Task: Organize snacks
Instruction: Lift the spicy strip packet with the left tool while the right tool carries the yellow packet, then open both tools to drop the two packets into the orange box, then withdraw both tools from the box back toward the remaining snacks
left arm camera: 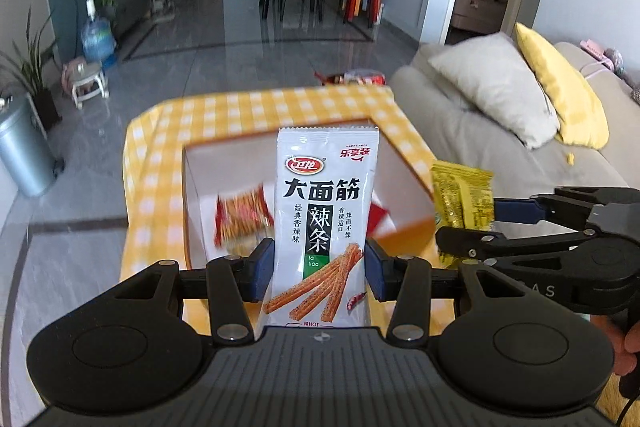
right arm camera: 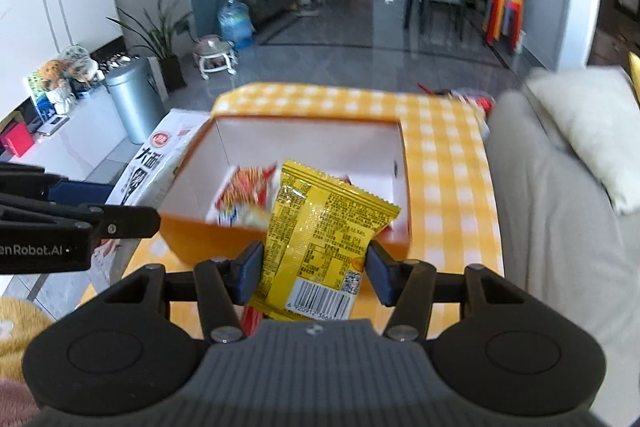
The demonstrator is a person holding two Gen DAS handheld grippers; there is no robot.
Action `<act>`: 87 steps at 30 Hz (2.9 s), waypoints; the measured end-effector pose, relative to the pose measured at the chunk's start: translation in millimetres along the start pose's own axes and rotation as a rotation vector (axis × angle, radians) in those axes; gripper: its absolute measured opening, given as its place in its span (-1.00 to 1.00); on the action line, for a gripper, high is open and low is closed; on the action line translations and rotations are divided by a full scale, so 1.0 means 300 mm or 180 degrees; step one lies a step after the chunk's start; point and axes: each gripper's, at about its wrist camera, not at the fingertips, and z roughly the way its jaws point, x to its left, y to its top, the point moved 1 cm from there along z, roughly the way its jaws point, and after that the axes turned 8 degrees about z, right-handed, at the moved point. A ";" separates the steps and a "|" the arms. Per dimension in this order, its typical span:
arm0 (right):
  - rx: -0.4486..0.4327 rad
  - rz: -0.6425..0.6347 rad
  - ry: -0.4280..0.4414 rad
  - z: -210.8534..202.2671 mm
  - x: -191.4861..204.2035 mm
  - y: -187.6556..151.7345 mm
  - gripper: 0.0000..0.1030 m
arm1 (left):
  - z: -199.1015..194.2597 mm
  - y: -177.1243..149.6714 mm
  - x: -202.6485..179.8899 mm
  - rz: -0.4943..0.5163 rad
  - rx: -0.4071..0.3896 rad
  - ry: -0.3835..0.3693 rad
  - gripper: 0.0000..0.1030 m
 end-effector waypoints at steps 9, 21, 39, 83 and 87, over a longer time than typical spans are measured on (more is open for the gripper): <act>0.0156 -0.0228 0.0213 0.251 0.016 0.210 0.03 | 0.206 0.140 0.092 0.0035 0.0157 -0.0089 0.02; 0.1137 -0.0324 0.0325 0.693 -0.024 0.251 0.03 | 0.590 0.100 0.207 -0.0064 0.1029 -0.0205 0.02; 0.1668 -0.0608 0.0157 0.893 -0.018 0.202 0.05 | 0.754 0.080 0.234 -0.0221 0.1423 -0.0260 0.06; 0.0655 -0.0291 -0.0068 0.237 0.089 0.225 0.74 | 0.025 0.058 0.099 -0.0122 -0.0012 0.0217 0.47; 0.0384 -0.0244 -0.0096 0.146 0.100 0.147 0.74 | -0.034 -0.017 0.065 -0.0148 -0.0151 0.0179 0.47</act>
